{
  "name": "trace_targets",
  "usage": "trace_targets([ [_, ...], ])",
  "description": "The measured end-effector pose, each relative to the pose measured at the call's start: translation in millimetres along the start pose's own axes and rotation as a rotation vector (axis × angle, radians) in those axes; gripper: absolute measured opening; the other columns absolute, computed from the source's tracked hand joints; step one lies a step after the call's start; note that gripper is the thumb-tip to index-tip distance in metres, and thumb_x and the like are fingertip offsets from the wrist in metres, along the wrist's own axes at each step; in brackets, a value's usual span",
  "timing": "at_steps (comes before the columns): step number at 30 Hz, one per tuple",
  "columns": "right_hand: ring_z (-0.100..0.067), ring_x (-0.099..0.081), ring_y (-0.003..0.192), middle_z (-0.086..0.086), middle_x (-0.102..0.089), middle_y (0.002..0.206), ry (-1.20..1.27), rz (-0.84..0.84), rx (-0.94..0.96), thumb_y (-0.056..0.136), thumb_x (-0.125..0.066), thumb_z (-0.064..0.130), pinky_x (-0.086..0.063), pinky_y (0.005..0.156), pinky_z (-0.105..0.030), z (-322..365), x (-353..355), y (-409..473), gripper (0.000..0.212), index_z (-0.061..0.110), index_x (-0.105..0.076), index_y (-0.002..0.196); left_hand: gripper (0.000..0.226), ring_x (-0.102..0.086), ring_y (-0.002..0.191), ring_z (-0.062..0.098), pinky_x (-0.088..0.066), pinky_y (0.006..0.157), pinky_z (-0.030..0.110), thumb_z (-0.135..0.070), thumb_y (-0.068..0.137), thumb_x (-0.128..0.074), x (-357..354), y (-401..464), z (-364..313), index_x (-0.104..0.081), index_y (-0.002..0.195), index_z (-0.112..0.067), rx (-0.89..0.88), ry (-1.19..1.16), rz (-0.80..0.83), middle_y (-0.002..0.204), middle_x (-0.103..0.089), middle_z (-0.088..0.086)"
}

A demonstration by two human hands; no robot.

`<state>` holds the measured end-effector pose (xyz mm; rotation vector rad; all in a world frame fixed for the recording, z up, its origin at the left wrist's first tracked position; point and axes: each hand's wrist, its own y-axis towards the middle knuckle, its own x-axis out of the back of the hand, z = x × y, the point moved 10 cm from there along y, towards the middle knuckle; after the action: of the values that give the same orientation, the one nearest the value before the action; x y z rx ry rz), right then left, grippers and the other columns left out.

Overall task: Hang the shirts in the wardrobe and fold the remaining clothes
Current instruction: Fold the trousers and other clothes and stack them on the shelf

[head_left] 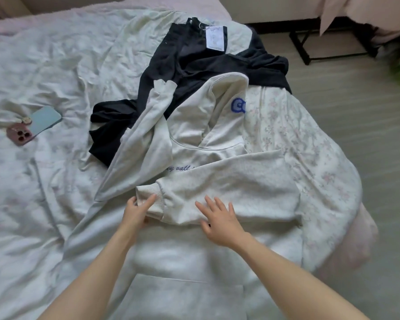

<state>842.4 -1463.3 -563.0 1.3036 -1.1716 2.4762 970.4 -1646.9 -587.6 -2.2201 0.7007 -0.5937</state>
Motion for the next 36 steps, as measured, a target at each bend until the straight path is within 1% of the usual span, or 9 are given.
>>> trace_targets([
  [6, -0.022, -0.001, 0.144, -0.001, -0.004, 0.158, 0.037, 0.011, -0.018, 0.098, -0.03, 0.027, -0.004, 0.114, -0.051, 3.2, -3.0, 6.4, 0.053, 0.028, -0.014, 0.148, 0.024, -0.056, 0.102, 0.039, -0.046, 0.084, 0.039, -0.017, 0.089, -0.052, 19.0, -7.7, -25.2, -0.058, 0.101, 0.003, -0.127, 0.354, -0.307, 0.107, -0.062, 0.024],
  [13, -0.017, -0.01, 0.143, -0.001, -0.013, 0.156, 0.103, -0.105, 0.019, 0.096, -0.035, 0.024, -0.013, 0.115, -0.04, 25.9, 24.0, 36.7, 0.053, 0.026, -0.021, 0.147, 0.044, -0.031, 0.128, 0.034, -0.027, 0.101, 0.049, -0.018, 0.088, -0.053, 68.5, -15.2, -58.2, -0.045, 0.13, -0.009, -0.281, 0.661, -0.54, 0.139, -0.038, 0.017],
  [21, -0.019, -0.016, 0.143, -0.005, -0.02, 0.155, 0.186, 0.005, 0.024, 0.096, -0.035, 0.024, -0.014, 0.116, -0.035, 33.2, 27.7, 81.8, 0.055, 0.022, -0.019, 0.149, 0.085, 0.001, 0.144, 0.022, -0.009, 0.113, 0.048, -0.048, 0.085, -0.055, 3.2, 62.7, -160.0, -0.005, 0.149, -0.025, -0.535, 0.853, -0.246, 0.157, -0.005, 0.002],
  [23, -0.017, -0.022, 0.141, -0.004, -0.026, 0.153, 0.247, 0.045, 0.021, 0.096, -0.036, 0.021, -0.017, 0.113, -0.027, 29.9, 26.9, 89.4, 0.052, 0.017, -0.025, 0.147, 0.086, -0.006, 0.143, 0.025, -0.008, 0.113, 0.048, -0.046, 0.084, -0.057, -7.4, 82.8, -176.4, -0.005, 0.149, -0.024, -0.474, 0.871, -0.206, 0.154, -0.016, 0.003],
  [25, -0.016, -0.034, 0.135, -0.003, -0.038, 0.147, 0.392, 0.01, -0.041, 0.097, -0.037, 0.02, -0.025, 0.105, -0.022, 22.9, 36.9, 95.2, 0.046, 0.015, -0.036, 0.142, 0.061, -0.03, 0.131, 0.03, -0.019, 0.108, 0.047, -0.034, 0.087, -0.054, -12.7, 91.7, -195.3, -0.03, 0.142, -0.021, -0.47, 0.918, -0.223, 0.136, -0.043, 0.008],
  [27, -0.017, -0.047, 0.124, -0.005, -0.052, 0.135, 0.618, -0.116, -0.142, 0.097, -0.037, 0.019, -0.034, 0.096, -0.022, 14.2, 58.9, 99.4, 0.038, 0.012, -0.048, 0.134, 0.027, -0.046, 0.109, 0.032, -0.029, 0.096, 0.042, -0.019, 0.086, -0.045, -17.8, 77.7, -216.7, -0.058, 0.11, -0.014, -0.623, 0.949, -0.281, 0.104, -0.057, 0.009],
  [30, -0.017, -0.059, 0.101, -0.004, -0.063, 0.112, 1.221, -0.294, -0.315, 0.097, -0.042, 0.022, -0.046, 0.082, -0.029, -3.9, 89.4, 101.7, 0.025, 0.014, -0.06, 0.113, 0.026, -0.055, 0.089, 0.032, -0.032, 0.092, 0.041, -0.014, 0.071, -0.045, -41.7, 18.2, -221.6, -0.067, 0.082, -0.009, -1.095, 0.967, -0.282, 0.084, -0.059, 0.011],
  [33, -0.022, -0.061, 0.099, -0.005, -0.06, 0.114, 1.646, -0.343, -0.353, 0.094, -0.049, 0.037, -0.051, 0.081, -0.038, -15.9, 109.8, 104.6, 0.018, 0.023, -0.055, 0.104, 0.025, -0.062, 0.07, 0.026, -0.035, 0.077, 0.037, -0.013, 0.065, -0.051, -80.9, -48.6, -179.1, -0.072, 0.078, -0.016, -1.539, 1.055, -0.025, 0.073, -0.062, 0.005],
  [36, -0.027, -0.058, 0.105, -0.005, -0.051, 0.122, 1.688, -0.274, -0.379, 0.088, -0.054, 0.048, -0.053, 0.08, -0.042, -26.9, 102.5, 100.4, 0.034, 0.029, -0.045, 0.115, 0.032, -0.063, 0.075, 0.016, -0.04, 0.073, 0.03, -0.018, 0.064, -0.054, -100.6, -72.4, -112.4, -0.072, 0.09, -0.026, -1.607, 1.279, 0.233, 0.08, -0.064, -0.007],
])
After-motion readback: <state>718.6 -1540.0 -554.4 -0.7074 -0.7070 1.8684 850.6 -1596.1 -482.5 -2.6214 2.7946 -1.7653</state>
